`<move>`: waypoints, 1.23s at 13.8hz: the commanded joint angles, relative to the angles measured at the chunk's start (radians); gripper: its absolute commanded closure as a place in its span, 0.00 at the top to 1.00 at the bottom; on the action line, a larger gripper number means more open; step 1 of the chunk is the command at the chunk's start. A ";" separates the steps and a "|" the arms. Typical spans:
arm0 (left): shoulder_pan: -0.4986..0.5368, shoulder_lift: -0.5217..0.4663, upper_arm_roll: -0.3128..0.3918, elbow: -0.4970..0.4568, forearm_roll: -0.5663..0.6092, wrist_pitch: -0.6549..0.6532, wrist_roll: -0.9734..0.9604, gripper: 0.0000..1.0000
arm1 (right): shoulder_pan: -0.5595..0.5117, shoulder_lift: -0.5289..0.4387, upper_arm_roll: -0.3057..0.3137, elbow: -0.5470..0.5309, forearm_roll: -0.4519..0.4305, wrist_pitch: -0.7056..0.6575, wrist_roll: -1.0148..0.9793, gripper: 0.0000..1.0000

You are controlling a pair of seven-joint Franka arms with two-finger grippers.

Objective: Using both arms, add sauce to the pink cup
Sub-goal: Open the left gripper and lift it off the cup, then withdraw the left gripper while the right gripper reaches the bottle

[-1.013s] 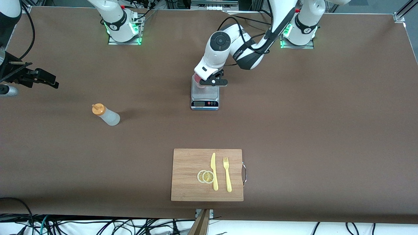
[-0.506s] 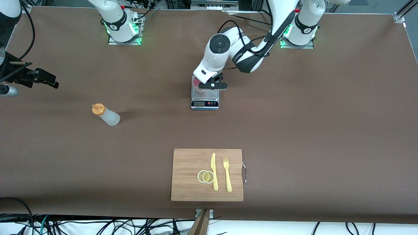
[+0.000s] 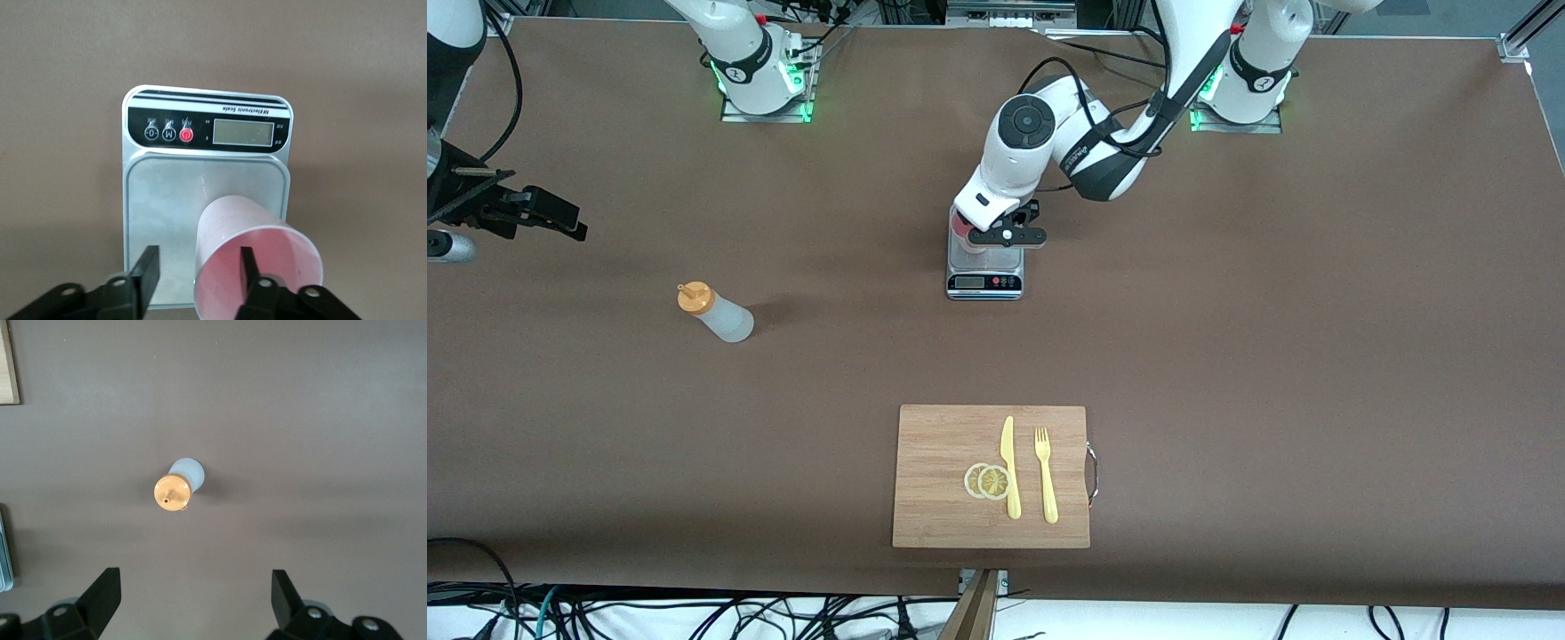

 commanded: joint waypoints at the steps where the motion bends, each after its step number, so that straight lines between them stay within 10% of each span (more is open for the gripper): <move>1: 0.005 -0.011 0.007 0.035 0.031 -0.019 -0.014 1.00 | 0.001 0.012 0.011 0.028 -0.022 -0.036 0.011 1.00; 17: 0.293 -0.220 0.145 0.224 0.017 -0.427 0.490 1.00 | 0.005 0.055 0.000 0.046 0.024 -0.128 -0.281 1.00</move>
